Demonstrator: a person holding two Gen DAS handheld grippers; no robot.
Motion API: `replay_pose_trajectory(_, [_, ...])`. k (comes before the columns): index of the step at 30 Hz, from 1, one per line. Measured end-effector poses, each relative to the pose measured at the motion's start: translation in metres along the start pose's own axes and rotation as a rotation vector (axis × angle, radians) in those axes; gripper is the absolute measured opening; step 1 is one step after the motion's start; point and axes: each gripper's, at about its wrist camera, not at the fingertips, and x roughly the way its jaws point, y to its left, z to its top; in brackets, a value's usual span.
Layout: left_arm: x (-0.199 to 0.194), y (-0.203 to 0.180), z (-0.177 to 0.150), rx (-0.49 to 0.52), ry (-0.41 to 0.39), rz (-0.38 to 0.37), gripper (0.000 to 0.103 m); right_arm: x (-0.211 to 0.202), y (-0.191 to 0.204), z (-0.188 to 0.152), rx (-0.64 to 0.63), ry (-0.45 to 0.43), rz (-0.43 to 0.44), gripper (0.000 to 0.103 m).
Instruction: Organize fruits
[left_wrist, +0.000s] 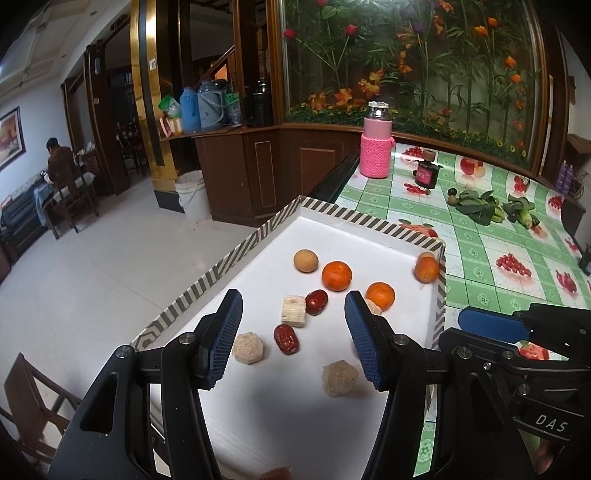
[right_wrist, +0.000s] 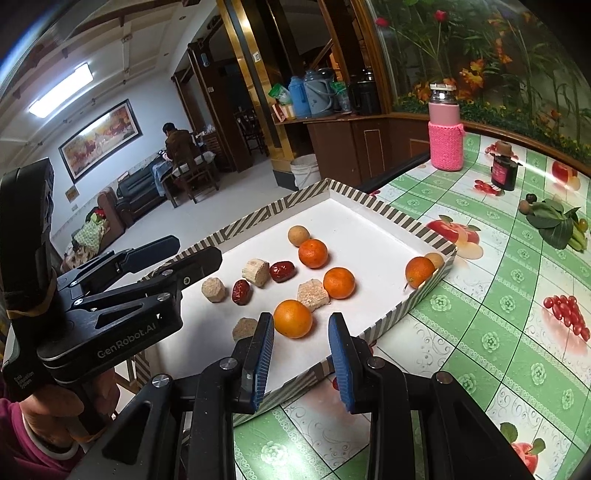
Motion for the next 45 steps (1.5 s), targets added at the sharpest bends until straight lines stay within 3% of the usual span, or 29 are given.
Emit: replay_pose_trajectory(45, [0.01, -0.004, -0.006, 0.002, 0.011, 0.027, 0.058, 0.012, 0.004, -0.002, -0.022, 0.03, 0.001, 0.029])
